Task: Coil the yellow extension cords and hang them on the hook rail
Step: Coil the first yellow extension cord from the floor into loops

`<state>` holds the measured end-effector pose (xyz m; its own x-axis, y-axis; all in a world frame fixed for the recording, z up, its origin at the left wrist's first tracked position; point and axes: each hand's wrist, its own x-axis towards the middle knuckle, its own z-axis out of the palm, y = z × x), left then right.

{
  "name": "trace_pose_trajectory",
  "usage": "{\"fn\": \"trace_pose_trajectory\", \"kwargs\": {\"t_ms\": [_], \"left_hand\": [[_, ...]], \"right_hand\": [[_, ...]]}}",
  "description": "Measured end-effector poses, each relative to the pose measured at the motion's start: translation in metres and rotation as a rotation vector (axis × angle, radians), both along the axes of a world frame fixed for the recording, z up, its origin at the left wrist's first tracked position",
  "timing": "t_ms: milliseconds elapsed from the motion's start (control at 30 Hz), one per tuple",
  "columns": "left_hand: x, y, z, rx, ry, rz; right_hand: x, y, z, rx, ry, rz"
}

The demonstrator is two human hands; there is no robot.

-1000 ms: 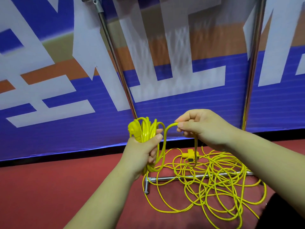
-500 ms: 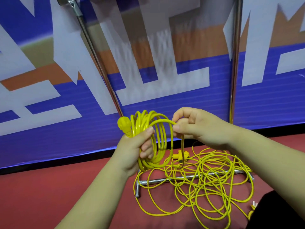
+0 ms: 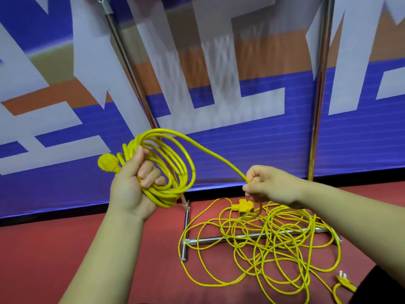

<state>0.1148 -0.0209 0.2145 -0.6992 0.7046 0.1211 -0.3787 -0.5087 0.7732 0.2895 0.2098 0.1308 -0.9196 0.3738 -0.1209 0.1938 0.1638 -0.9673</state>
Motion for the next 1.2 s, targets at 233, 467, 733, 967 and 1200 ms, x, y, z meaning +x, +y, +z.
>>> {"fn": "trace_pose_trajectory", "kwargs": {"t_ms": [233, 467, 733, 967, 1200], "left_hand": [[-0.037, -0.009, -0.051, -0.335, -0.084, 0.388], [-0.048, -0.029, -0.058, -0.335, -0.087, 0.539], [-0.015, -0.032, -0.031, -0.257, 0.093, 0.229], [0.017, -0.019, -0.034, -0.346, 0.181, 0.05], [0.032, -0.004, -0.043, -0.394, 0.223, -0.07]], "right_hand": [[-0.017, -0.015, 0.015, -0.299, 0.089, -0.324], [-0.026, -0.029, 0.027, -0.605, 0.032, -0.39], [-0.024, -0.045, 0.027, -0.36, -0.093, -0.344], [-0.021, -0.047, 0.048, -0.449, 0.199, -0.314], [-0.015, -0.056, 0.061, -0.27, 0.293, -0.207]]}}
